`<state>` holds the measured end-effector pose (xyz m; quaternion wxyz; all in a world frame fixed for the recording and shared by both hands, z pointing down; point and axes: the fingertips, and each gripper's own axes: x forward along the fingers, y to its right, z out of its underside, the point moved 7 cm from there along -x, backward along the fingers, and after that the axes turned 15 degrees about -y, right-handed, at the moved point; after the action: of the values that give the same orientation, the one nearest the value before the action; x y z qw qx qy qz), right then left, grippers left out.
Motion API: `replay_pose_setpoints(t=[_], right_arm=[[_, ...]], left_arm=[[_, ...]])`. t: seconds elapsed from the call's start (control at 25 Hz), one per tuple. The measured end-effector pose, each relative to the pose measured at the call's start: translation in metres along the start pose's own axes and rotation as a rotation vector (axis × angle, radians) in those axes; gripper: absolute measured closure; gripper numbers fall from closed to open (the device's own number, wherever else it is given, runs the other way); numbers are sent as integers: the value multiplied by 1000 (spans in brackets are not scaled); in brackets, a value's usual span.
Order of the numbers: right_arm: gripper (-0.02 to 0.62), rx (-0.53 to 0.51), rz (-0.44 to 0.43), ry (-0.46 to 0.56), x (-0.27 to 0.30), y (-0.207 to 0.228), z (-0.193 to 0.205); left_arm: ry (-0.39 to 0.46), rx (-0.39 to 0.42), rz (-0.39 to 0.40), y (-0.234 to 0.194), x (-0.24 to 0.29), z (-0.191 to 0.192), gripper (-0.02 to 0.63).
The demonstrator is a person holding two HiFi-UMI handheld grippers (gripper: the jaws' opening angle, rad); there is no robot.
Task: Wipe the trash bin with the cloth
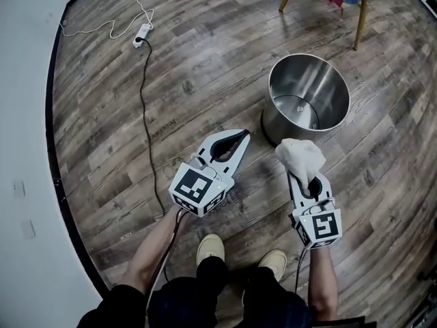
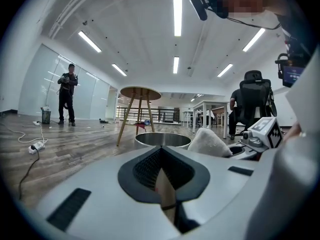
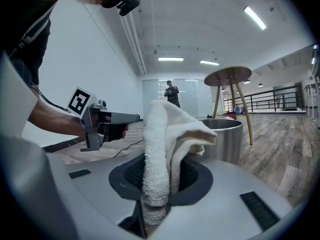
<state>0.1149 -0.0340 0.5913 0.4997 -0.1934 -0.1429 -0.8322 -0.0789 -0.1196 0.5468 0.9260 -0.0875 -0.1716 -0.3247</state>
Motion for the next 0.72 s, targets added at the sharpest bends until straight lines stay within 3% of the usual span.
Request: replay_pose_setpoints(t=[0.12, 0.36, 0.52, 0.72], right_arm=[[512, -12, -13, -8, 9, 0, 5], [512, -13, -42, 0, 18, 1, -3], [512, -9, -86, 5, 43, -13, -17], [512, -80, -144, -22, 81, -38, -28]], left_arm=[[-11, -28, -5, -3, 3, 16, 606], [-25, 7, 48, 7, 9, 14, 606], [-27, 27, -1, -3, 3, 13, 606], [-30, 11, -57, -18, -13, 15, 606]])
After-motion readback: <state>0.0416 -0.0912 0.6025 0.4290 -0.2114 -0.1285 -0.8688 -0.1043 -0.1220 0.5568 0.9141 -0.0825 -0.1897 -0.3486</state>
